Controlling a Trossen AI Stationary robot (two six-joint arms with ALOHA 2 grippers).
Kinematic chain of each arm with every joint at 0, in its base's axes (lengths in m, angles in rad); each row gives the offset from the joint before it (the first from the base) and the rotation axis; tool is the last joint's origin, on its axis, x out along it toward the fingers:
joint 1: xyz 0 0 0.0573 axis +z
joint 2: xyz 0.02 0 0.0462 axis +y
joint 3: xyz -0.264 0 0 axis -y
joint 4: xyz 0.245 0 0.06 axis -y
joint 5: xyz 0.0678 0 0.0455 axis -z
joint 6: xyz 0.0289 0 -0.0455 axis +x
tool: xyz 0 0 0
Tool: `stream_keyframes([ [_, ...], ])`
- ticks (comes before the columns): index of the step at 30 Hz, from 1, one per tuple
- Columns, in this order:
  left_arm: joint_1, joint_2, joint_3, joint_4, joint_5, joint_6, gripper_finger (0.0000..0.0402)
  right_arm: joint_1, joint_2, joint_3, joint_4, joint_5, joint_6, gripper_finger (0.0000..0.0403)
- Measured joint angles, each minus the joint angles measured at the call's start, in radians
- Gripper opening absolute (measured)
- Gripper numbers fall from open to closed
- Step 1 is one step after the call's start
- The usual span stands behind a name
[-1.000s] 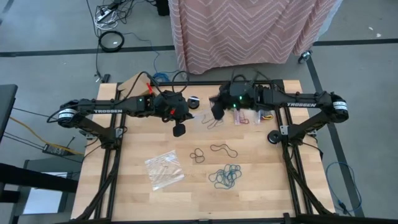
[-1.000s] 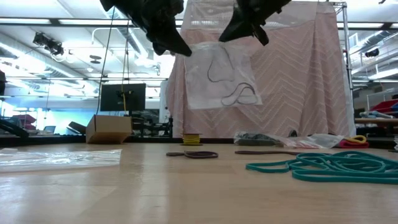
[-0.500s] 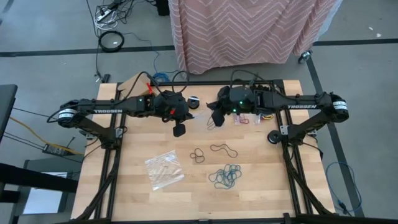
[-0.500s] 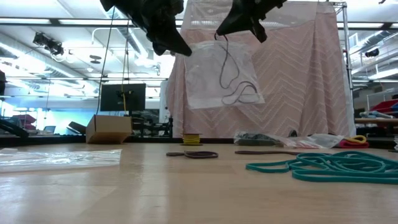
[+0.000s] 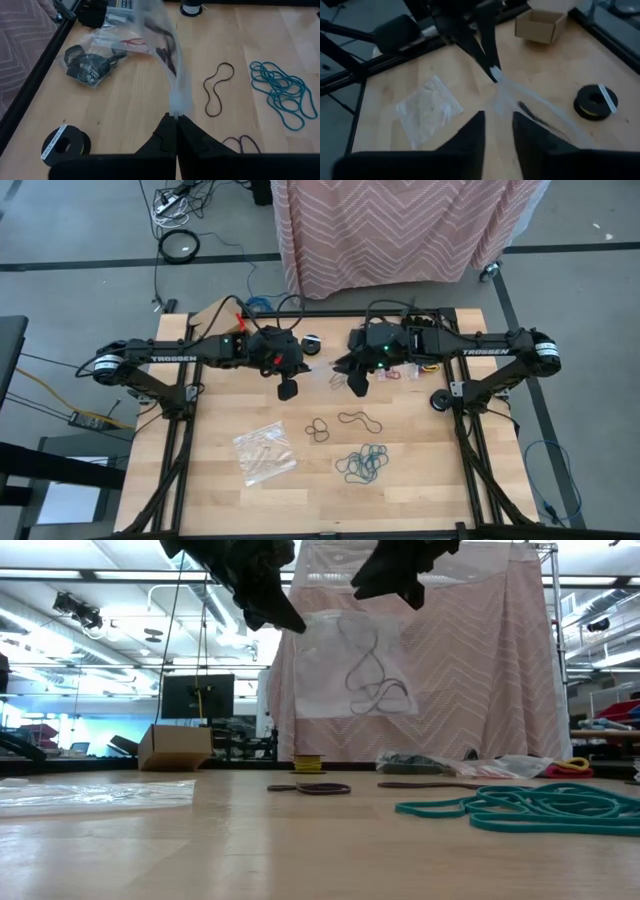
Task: Sort rubber bands
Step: Put the violet rubber band into the transparent bag
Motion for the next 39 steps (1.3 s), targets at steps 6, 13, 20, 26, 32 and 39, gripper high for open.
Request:
stream_keyframes([
  [6,0.018,-0.032,0.029,-0.175,-0.128,0.090,0.0001,-0.022,-0.004,0.000,-0.045,-0.094,0.081,0.0155],
  [13,0.165,-0.105,0.249,-0.500,-0.285,0.357,0.0001,0.031,-0.004,-0.064,-0.091,-0.096,0.119,0.0145],
  [20,0.209,-0.121,0.452,-0.778,-0.286,0.392,0.0001,0.111,-0.004,-0.245,-0.039,-0.051,0.228,0.0122],
  [26,0.136,-0.120,0.450,-0.909,-0.029,0.380,0.0001,0.183,-0.004,-0.395,0.088,-0.035,0.242,0.0109],
  [32,0.002,-0.120,0.353,-0.796,-0.057,0.317,0.0001,0.246,-0.003,-0.530,0.136,0.084,0.176,0.0099],
  [39,-0.118,-0.119,0.219,-0.591,-0.257,0.224,0.0000,0.258,-0.001,-0.667,0.267,0.098,0.249,0.0098],
])
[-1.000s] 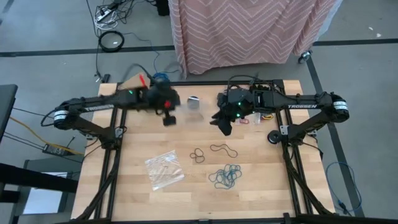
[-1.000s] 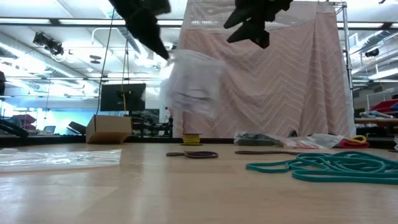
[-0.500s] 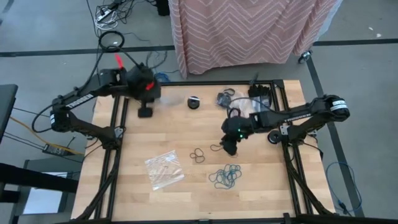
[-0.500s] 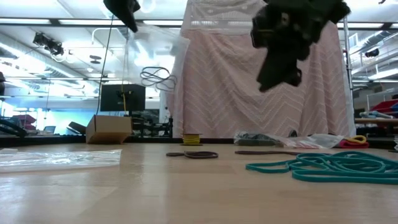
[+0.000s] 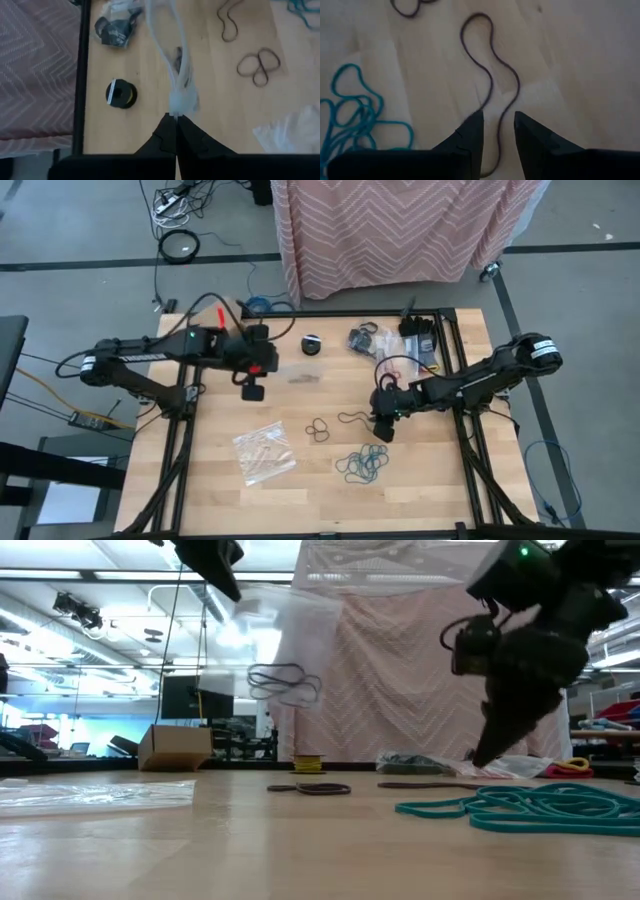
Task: Sort rubber bands
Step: Put the violet rubber band into the transparent bag
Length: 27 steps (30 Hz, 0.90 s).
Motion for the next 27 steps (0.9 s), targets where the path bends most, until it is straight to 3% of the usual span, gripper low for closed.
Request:
stream_keyframes([
  [4,-0.014,0.000,-0.045,0.079,-0.007,-0.048,0.0000,0.000,0.037,-0.033,0.049,0.000,0.009,0.0098],
  [12,-0.014,0.000,-0.070,0.128,-0.034,-0.082,0.0000,0.041,0.254,0.012,0.231,0.077,0.031,0.0095],
  [16,-0.014,0.000,-0.070,0.127,-0.047,-0.089,0.0000,0.066,0.320,0.077,0.168,0.154,0.131,0.0057],
  [19,-0.014,0.000,-0.070,0.126,-0.049,-0.094,0.0000,0.071,0.325,0.112,0.091,0.177,0.210,0.0010],
  [27,0.014,0.000,-0.070,0.128,-0.062,-0.090,0.0000,0.019,0.169,0.102,0.039,0.111,0.303,0.0000],
])
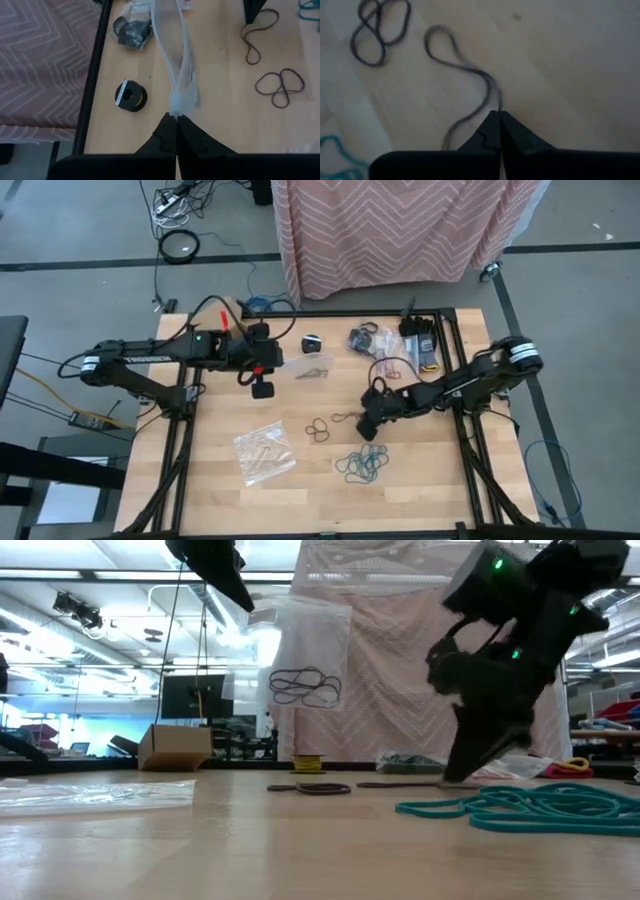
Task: Sort rubber bands
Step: Put the violet rubber band into the transparent bag
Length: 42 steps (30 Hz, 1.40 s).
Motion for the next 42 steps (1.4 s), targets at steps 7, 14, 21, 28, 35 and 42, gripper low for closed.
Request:
stream_keyframes([
  [7,0.033,0.000,0.000,0.006,0.008,0.020,0.0001,-0.009,-0.232,0.093,-0.105,0.064,-0.034,0.0000],
  [14,0.069,0.014,0.000,0.025,0.079,0.023,0.0001,-0.011,-0.331,0.278,-0.189,0.163,-0.199,0.0000],
  [21,0.083,0.053,0.001,0.064,0.102,0.031,0.0002,-0.039,-0.310,0.466,-0.242,0.191,-0.307,0.0000],
  [28,0.083,0.091,0.001,0.153,0.114,0.033,0.0002,-0.061,-0.293,0.628,-0.297,0.173,-0.360,0.0000],
  [35,0.085,0.122,0.001,0.191,0.169,0.046,0.0002,-0.065,-0.295,0.737,-0.299,0.212,-0.474,0.0000],
  [42,0.086,0.126,0.001,0.220,0.180,0.048,0.0003,-0.085,-0.295,0.776,-0.300,0.218,-0.527,0.0000],
])
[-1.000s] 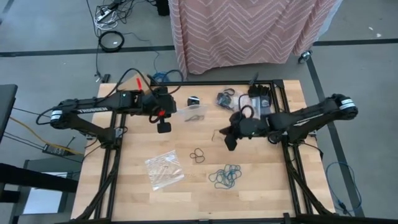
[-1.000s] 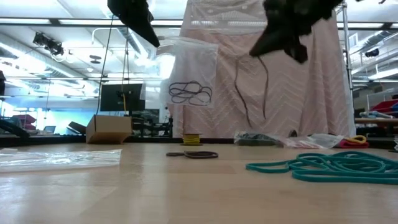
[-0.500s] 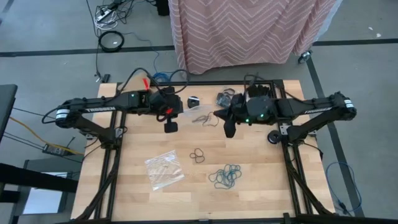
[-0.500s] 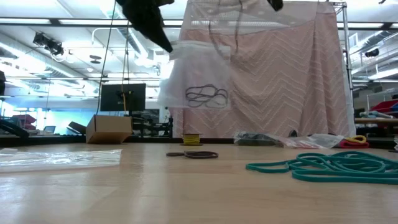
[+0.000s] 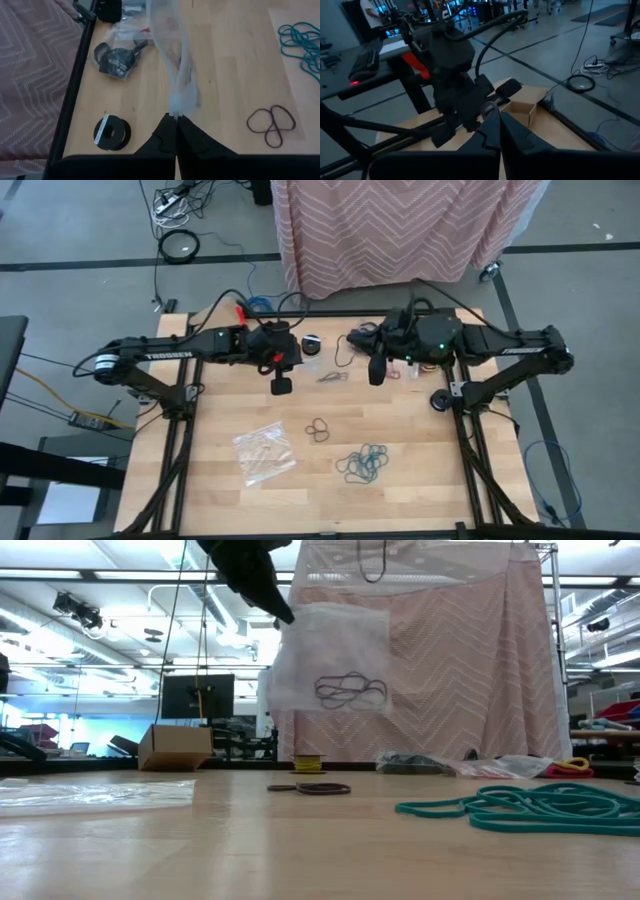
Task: Sort rubber bands
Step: Put the violet rubber band into the transparent bag
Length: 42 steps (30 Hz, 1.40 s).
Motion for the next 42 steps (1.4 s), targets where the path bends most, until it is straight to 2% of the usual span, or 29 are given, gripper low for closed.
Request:
stream_keyframes([
  [12,0.000,0.000,0.000,0.021,0.016,0.022,0.0003,-0.010,0.000,0.000,0.009,0.000,-0.004,0.0000],
  [18,0.000,0.013,0.000,0.051,0.082,0.021,0.0003,-0.010,0.000,0.000,0.012,0.000,-0.021,0.0000],
  [27,0.000,0.042,0.000,0.080,0.116,0.019,0.0003,-0.016,0.009,0.001,0.055,0.004,-0.072,0.0000],
  [42,-0.006,0.045,0.006,0.149,0.132,-0.008,0.0003,-0.057,0.029,0.002,-0.021,-0.010,-0.073,0.0000],
])
